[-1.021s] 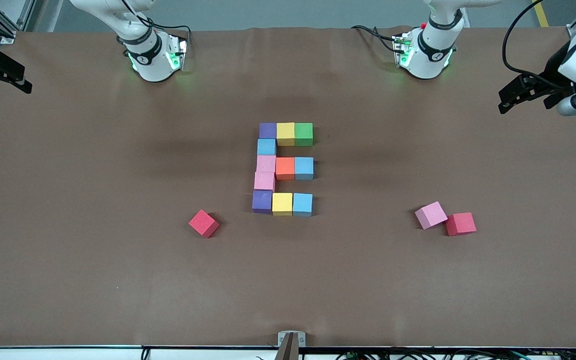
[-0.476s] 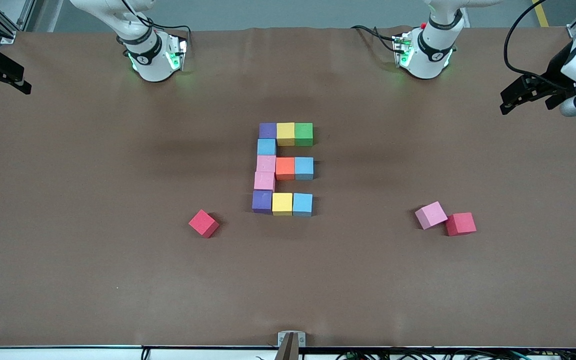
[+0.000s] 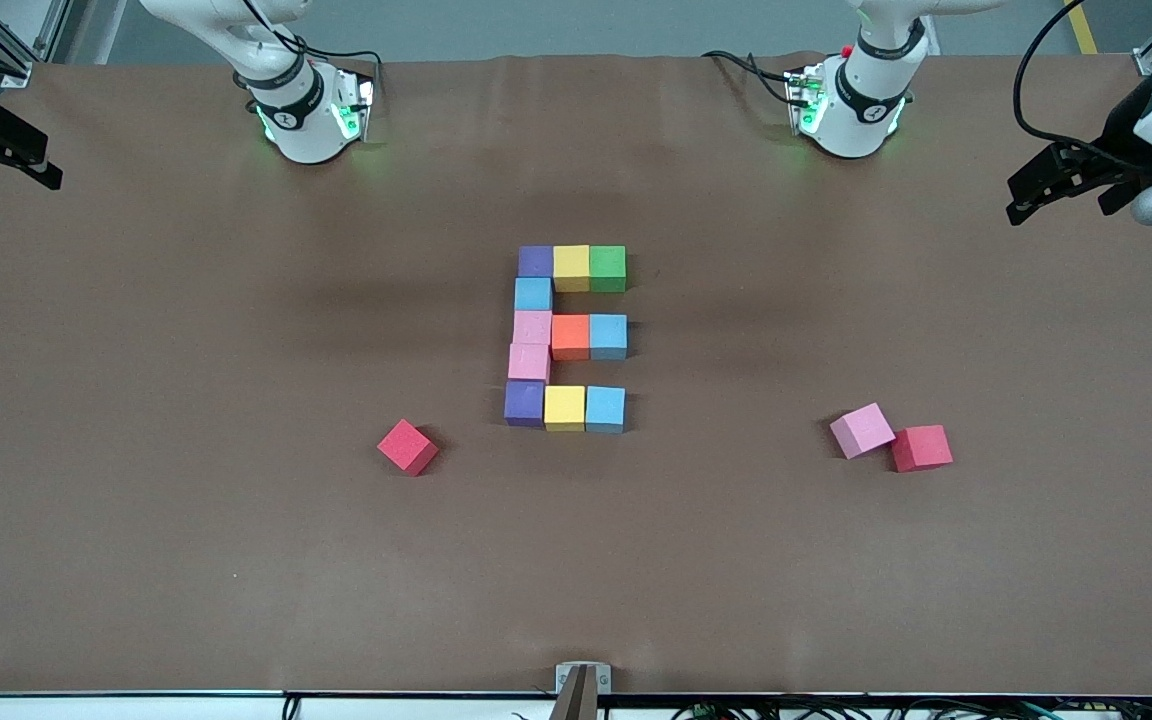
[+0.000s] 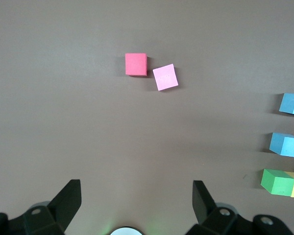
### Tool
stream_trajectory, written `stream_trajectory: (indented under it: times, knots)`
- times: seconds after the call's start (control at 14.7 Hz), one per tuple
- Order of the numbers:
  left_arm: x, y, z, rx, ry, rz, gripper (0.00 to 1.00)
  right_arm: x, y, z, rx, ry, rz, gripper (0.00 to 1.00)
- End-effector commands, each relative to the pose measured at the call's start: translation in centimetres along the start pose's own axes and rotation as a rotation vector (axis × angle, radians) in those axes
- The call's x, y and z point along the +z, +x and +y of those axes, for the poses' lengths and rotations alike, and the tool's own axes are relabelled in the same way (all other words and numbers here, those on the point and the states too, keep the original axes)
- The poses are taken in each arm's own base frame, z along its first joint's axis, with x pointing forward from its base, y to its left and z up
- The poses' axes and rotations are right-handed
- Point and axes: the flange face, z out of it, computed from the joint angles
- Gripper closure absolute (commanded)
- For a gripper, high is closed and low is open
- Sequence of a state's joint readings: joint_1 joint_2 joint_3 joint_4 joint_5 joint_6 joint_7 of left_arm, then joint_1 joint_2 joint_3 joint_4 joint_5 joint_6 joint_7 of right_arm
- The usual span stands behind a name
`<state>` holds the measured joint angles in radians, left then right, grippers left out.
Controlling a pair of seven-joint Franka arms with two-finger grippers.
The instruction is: Arrange 11 blocks into digit 3
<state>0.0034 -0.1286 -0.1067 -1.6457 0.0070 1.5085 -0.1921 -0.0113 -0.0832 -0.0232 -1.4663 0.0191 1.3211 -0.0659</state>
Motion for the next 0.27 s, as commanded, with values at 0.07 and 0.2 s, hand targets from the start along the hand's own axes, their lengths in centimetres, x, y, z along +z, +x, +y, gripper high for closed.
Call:
stream_trajectory:
  times: [0.07, 0.2]
  knots:
    - [-0.07, 0.31, 0.06, 0.013, -0.012, -0.02, 0.0, -0.01, -0.61, 0.11, 0.003, -0.002, 0.007, 0.0]
    - [-0.03, 0.26, 0.05, 0.013, -0.011, -0.024, 0.0, -0.01, -0.61, 0.11, 0.003, -0.002, 0.007, 0.0]
